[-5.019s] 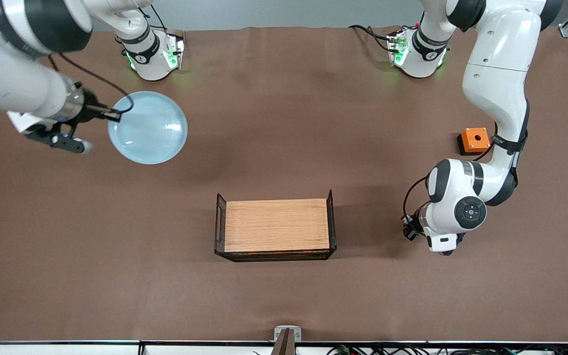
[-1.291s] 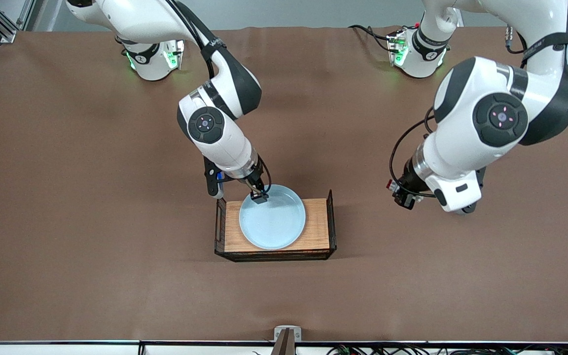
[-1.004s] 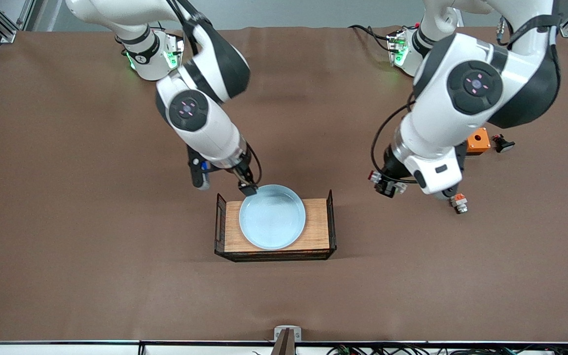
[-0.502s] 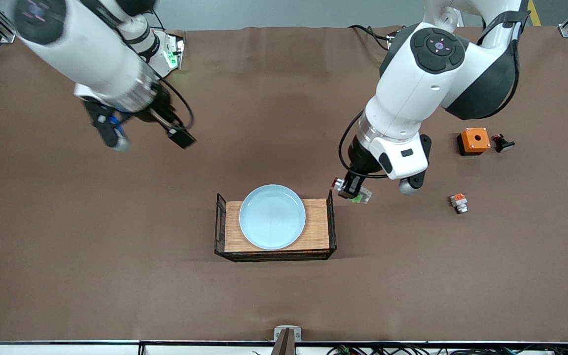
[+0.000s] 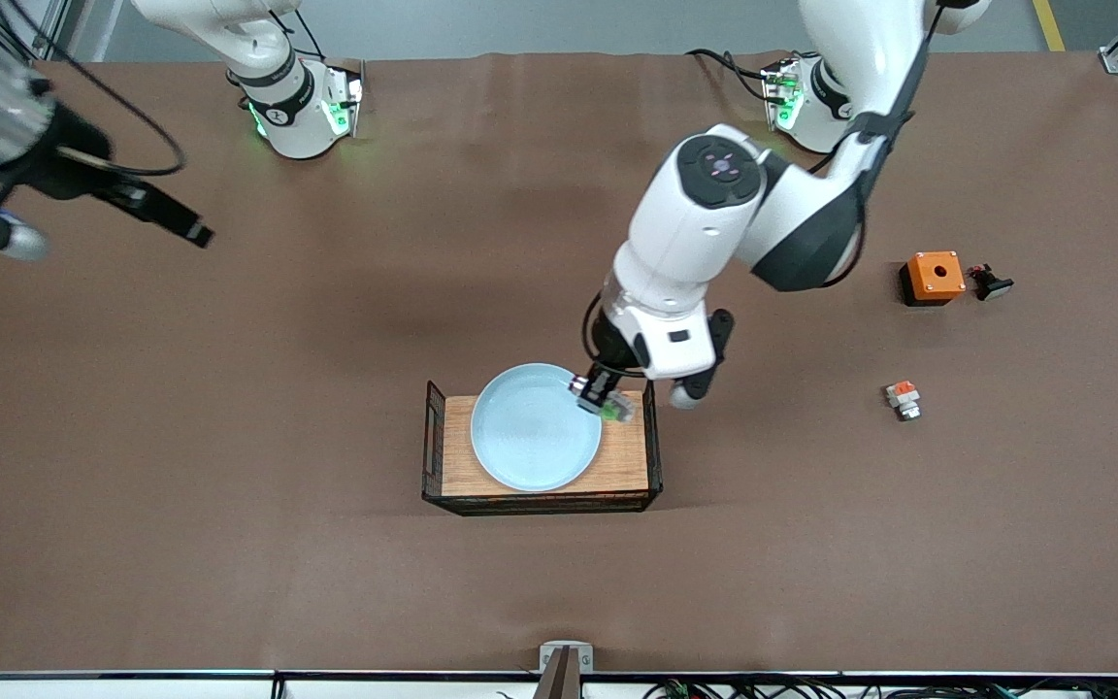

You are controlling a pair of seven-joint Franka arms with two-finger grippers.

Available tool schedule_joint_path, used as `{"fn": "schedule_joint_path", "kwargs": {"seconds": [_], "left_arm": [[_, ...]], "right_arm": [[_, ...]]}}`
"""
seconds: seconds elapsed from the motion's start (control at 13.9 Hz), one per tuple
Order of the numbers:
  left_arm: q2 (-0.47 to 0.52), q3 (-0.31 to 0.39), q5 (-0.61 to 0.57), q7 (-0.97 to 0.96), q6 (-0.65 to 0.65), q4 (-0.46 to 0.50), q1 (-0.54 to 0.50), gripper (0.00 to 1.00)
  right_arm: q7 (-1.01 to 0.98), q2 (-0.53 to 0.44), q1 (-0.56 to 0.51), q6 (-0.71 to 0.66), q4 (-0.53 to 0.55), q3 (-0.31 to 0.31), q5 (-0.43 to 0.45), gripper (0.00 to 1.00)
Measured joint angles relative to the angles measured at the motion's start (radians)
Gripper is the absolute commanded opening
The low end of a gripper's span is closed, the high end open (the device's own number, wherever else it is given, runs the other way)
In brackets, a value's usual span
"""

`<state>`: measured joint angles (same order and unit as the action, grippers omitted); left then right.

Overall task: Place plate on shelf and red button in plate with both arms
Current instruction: 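Carry the red button with the left gripper and lower it onto the plate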

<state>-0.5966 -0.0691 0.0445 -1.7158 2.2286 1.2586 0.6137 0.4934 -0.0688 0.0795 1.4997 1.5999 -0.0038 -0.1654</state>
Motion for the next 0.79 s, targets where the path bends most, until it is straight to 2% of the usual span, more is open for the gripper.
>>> {"fn": "schedule_joint_path", "kwargs": {"seconds": [0.22, 0.57, 0.79], "left_arm": [[-0.03, 0.001, 0.0, -0.011, 0.044, 0.0, 0.016, 0.12], [-0.113, 0.005, -0.068, -0.01, 0.181, 0.003, 0.022, 0.12], [-0.156, 0.005, -0.076, -0.01, 0.219, 0.003, 0.037, 0.12]], "right_arm": [[-0.166, -0.004, -0.066, -0.001, 0.008, -0.001, 0.038, 1.0], [-0.173, -0.004, -0.064, 0.0, 0.014, 0.017, 0.049, 1.0], [-0.187, -0.004, -0.065, 0.001, 0.014, 0.017, 0.049, 1.0]]}}
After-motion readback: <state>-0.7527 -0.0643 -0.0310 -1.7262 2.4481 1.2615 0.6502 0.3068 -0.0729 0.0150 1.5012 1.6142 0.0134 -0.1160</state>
